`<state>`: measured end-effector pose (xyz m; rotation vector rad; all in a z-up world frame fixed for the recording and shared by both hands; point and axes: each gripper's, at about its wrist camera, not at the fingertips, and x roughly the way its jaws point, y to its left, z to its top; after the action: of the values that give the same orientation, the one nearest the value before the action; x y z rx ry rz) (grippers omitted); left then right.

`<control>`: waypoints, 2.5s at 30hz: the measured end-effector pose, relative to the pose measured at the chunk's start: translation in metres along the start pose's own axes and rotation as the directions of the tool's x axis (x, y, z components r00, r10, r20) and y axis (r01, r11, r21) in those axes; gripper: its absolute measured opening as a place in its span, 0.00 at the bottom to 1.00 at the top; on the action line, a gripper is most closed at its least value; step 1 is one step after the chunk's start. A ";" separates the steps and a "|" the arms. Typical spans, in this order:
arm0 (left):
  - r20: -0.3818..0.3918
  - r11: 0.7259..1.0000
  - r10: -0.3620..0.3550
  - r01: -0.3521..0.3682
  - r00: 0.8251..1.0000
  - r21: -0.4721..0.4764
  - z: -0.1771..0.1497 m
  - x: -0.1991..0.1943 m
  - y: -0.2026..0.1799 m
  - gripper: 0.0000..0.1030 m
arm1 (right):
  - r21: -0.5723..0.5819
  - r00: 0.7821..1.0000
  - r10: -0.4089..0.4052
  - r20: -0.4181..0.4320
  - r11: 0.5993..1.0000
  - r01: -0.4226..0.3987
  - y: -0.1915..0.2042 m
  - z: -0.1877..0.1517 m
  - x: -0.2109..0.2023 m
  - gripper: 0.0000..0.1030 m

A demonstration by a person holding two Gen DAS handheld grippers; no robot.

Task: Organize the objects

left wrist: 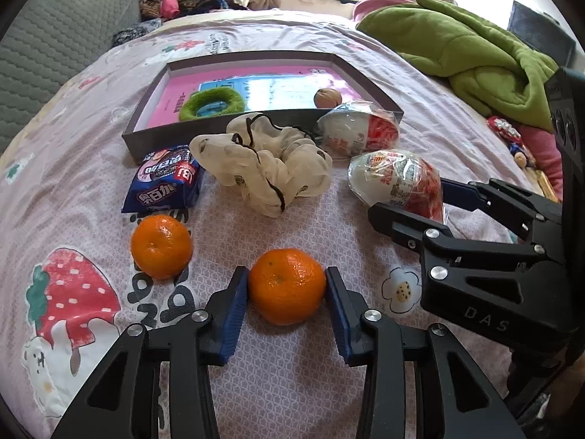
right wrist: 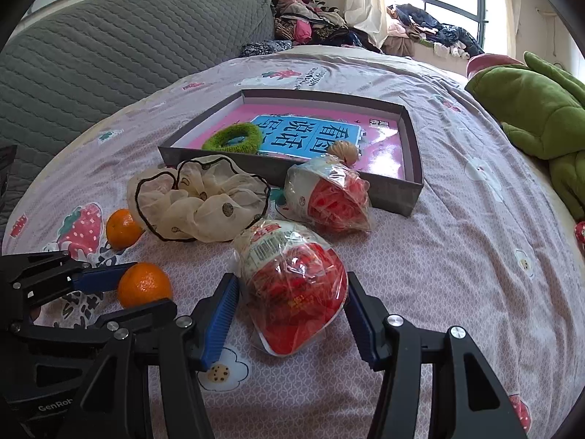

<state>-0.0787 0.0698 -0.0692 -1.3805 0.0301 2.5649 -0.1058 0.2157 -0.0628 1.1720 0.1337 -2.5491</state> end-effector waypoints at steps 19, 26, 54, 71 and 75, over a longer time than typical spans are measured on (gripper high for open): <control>0.018 0.999 -0.020 0.020 1.000 -0.040 -0.006 -0.018 0.012 0.41 | 0.039 0.998 0.064 0.010 0.997 -0.064 -0.004 -0.005 -0.012 0.55; 0.029 0.998 -0.017 0.019 0.999 -0.057 -0.005 -0.026 0.017 0.41 | 0.078 0.995 0.090 0.033 0.993 -0.092 -0.011 -0.003 -0.019 0.55; 0.147 0.998 -0.008 0.017 0.989 -0.060 0.024 -0.074 0.025 0.41 | 0.095 0.981 0.089 0.170 0.990 -0.107 -0.011 0.029 -0.061 0.55; 0.205 0.997 0.039 -0.025 0.978 -0.069 0.078 -0.074 0.043 0.41 | 0.092 0.967 0.090 0.239 0.989 -0.115 -0.030 0.065 -0.062 0.55; 0.211 0.997 0.045 -0.032 0.976 -0.065 0.090 -0.069 0.044 0.41 | 0.087 0.965 0.088 0.248 0.990 -0.112 -0.033 0.074 -0.060 0.55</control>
<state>-0.1250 0.0252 0.0340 -1.1272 -0.0588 2.7531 -0.1339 0.2456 0.0293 0.8649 -0.1112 -2.6089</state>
